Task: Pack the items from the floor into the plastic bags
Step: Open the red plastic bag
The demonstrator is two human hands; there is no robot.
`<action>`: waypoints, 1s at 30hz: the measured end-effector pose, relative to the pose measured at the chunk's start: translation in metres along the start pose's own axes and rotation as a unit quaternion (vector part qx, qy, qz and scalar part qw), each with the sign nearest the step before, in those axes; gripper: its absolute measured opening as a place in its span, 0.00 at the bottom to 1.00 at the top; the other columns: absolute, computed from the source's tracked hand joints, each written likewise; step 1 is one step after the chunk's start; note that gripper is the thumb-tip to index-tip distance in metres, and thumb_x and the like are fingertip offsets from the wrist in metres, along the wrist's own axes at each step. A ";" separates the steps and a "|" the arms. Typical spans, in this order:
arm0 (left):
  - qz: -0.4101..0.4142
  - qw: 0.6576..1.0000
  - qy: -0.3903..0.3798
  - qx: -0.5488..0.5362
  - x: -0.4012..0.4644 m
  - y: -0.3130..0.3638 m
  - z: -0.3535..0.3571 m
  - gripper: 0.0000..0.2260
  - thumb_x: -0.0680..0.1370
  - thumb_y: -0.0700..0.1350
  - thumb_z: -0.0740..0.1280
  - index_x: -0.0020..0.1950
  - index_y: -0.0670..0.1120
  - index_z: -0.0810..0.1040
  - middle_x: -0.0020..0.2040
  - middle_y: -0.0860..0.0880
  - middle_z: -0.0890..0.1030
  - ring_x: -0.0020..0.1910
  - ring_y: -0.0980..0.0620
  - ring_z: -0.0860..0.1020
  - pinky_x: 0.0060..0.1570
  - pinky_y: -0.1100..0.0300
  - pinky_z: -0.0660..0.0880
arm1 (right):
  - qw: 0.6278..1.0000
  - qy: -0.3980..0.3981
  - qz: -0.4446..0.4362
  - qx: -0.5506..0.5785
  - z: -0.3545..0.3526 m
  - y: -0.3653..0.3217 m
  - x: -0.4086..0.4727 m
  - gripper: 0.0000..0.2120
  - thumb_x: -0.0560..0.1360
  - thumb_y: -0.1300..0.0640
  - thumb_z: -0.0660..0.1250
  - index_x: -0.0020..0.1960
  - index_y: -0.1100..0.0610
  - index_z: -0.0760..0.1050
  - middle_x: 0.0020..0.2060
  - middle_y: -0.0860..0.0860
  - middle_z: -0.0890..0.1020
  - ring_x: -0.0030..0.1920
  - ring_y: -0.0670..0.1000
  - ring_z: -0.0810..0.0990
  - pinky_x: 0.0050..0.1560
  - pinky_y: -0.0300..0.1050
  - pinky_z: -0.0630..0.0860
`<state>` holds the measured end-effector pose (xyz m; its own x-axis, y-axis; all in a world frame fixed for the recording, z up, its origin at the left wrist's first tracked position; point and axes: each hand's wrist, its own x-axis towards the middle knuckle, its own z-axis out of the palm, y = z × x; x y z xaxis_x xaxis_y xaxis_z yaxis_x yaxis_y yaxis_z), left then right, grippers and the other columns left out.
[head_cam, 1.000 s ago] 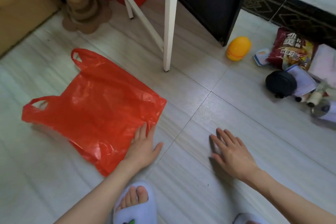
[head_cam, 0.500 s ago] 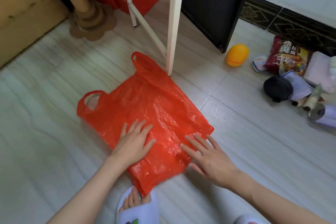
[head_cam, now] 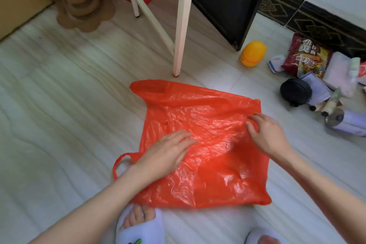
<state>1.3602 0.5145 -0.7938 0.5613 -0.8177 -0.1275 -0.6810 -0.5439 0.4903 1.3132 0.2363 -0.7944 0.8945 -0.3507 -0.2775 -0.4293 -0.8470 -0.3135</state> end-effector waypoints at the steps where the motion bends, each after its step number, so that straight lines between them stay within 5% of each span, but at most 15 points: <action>1: -0.023 0.999 0.027 0.028 0.009 -0.012 -0.002 0.17 0.76 0.44 0.59 0.64 0.47 0.73 0.64 0.44 0.75 0.64 0.44 0.73 0.64 0.50 0.68 | 1.000 -0.011 -0.005 0.011 0.006 -0.011 -0.014 0.19 0.76 0.51 0.61 0.64 0.59 0.72 0.66 0.59 0.72 0.67 0.59 0.69 0.67 0.57 0.64; 3: -0.095 0.994 0.036 0.048 0.027 -0.029 -0.011 0.23 0.75 0.39 0.64 0.70 0.47 0.67 0.70 0.42 0.68 0.70 0.41 0.65 0.67 0.43 0.64 | 0.996 -0.084 -0.018 0.000 0.020 -0.035 -0.045 0.29 0.75 0.40 0.59 0.71 0.55 0.63 0.72 0.57 0.63 0.71 0.57 0.63 0.70 0.56 0.61; 7: -0.163 0.985 0.024 0.057 0.064 -0.050 -0.022 0.34 0.75 0.44 0.66 0.76 0.49 0.50 0.76 0.42 0.53 0.75 0.43 0.49 0.73 0.47 0.46 | 0.965 -0.254 -0.007 -0.065 0.039 -0.044 -0.078 0.43 0.69 0.28 0.55 0.75 0.46 0.45 0.76 0.48 0.43 0.76 0.53 0.45 0.73 0.58 0.50; 9: -0.184 0.979 0.001 0.083 0.081 -0.056 -0.021 0.34 0.74 0.47 0.67 0.75 0.49 0.52 0.74 0.42 0.60 0.73 0.43 0.56 0.72 0.47 0.48 | 0.954 -0.277 -0.013 -0.114 0.037 -0.032 -0.079 0.44 0.69 0.29 0.56 0.75 0.45 0.41 0.76 0.48 0.39 0.76 0.53 0.41 0.73 0.60 0.46; 11: -0.181 0.979 -0.012 0.093 0.088 -0.059 -0.016 0.25 0.75 0.46 0.66 0.71 0.47 0.64 0.64 0.42 0.72 0.65 0.42 0.69 0.69 0.48 0.59 | 0.948 -0.275 -0.035 -0.157 0.035 -0.014 -0.077 0.41 0.72 0.33 0.56 0.75 0.45 0.38 0.76 0.49 0.38 0.75 0.55 0.38 0.72 0.61 0.43; 13: -0.136 0.988 0.036 0.059 0.086 -0.058 -0.011 0.11 0.75 0.40 0.63 0.57 0.43 0.77 0.51 0.42 0.78 0.53 0.40 0.76 0.54 0.47 0.73 | 0.947 -0.263 -0.040 -0.182 0.032 0.004 -0.072 0.34 0.76 0.38 0.53 0.75 0.45 0.42 0.76 0.51 0.41 0.75 0.56 0.39 0.72 0.62 0.44; 15: -0.081 0.991 0.096 0.051 0.079 -0.054 -0.012 0.09 0.73 0.40 0.61 0.48 0.42 0.79 0.43 0.43 0.78 0.44 0.40 0.77 0.42 0.47 0.77 | 0.965 -0.166 -0.067 -0.192 0.020 0.012 -0.063 0.23 0.78 0.44 0.51 0.72 0.43 0.59 0.76 0.53 0.54 0.75 0.58 0.46 0.71 0.66 0.52; 17: -0.074 0.990 0.095 0.078 0.071 -0.046 -0.013 0.13 0.71 0.42 0.67 0.54 0.43 0.77 0.48 0.42 0.77 0.47 0.40 0.76 0.45 0.46 0.77 | 0.959 -0.153 -0.065 -0.229 0.004 0.019 -0.057 0.18 0.78 0.50 0.51 0.66 0.42 0.69 0.75 0.52 0.58 0.75 0.57 0.47 0.71 0.67 0.51; 20: -0.181 0.976 -0.043 0.114 0.060 -0.029 -0.008 0.34 0.70 0.48 0.71 0.72 0.48 0.60 0.65 0.44 0.68 0.63 0.42 0.68 0.59 0.47 0.69 | 0.937 -0.230 -0.039 -0.259 -0.010 0.030 -0.063 0.18 0.77 0.55 0.56 0.64 0.42 0.71 0.74 0.51 0.59 0.76 0.56 0.49 0.71 0.64 0.45; 22: -0.233 0.960 -0.088 0.123 0.058 -0.023 -0.001 0.32 0.73 0.48 0.68 0.73 0.49 0.56 0.68 0.46 0.66 0.66 0.45 0.67 0.62 0.49 0.65 | 0.943 -0.214 -0.046 -0.250 -0.019 0.038 -0.069 0.15 0.64 0.55 0.74 0.48 0.40 0.81 0.60 0.54 0.79 0.66 0.59 0.72 0.64 0.70 0.62; 24: -0.227 0.968 -0.064 0.084 0.057 -0.019 0.005 0.23 0.74 0.43 0.66 0.68 0.47 0.66 0.66 0.47 0.72 0.65 0.46 0.71 0.61 0.52 0.67 | 0.958 -0.148 -0.028 -0.245 -0.030 0.051 -0.070 0.15 0.56 0.56 0.79 0.39 0.41 0.82 0.49 0.52 0.84 0.57 0.58 0.79 0.58 0.68 0.69; 27: -0.182 0.983 0.014 -0.030 0.052 -0.001 -0.009 0.11 0.75 0.41 0.65 0.57 0.46 0.77 0.57 0.47 0.79 0.58 0.46 0.76 0.57 0.56 0.70 | 0.972 -0.114 0.028 -0.206 -0.051 0.053 -0.073 0.14 0.76 0.51 0.60 0.60 0.43 0.75 0.68 0.47 0.70 0.72 0.52 0.62 0.71 0.57 0.54; 30: -0.145 0.980 0.085 -0.107 0.046 0.038 -0.051 0.07 0.75 0.41 0.66 0.51 0.42 0.80 0.51 0.46 0.82 0.53 0.47 0.78 0.54 0.61 0.68 | 0.990 -0.092 0.048 -0.097 -0.078 0.043 -0.081 0.20 0.77 0.46 0.59 0.67 0.48 0.69 0.70 0.50 0.67 0.71 0.52 0.64 0.70 0.51 0.60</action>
<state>1.3840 0.4653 -0.7368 0.7986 -0.5824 -0.1517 -0.3775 -0.6811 0.6274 1.2321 0.1969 -0.7145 0.8051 -0.3706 -0.4632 -0.4639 -0.8800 -0.1022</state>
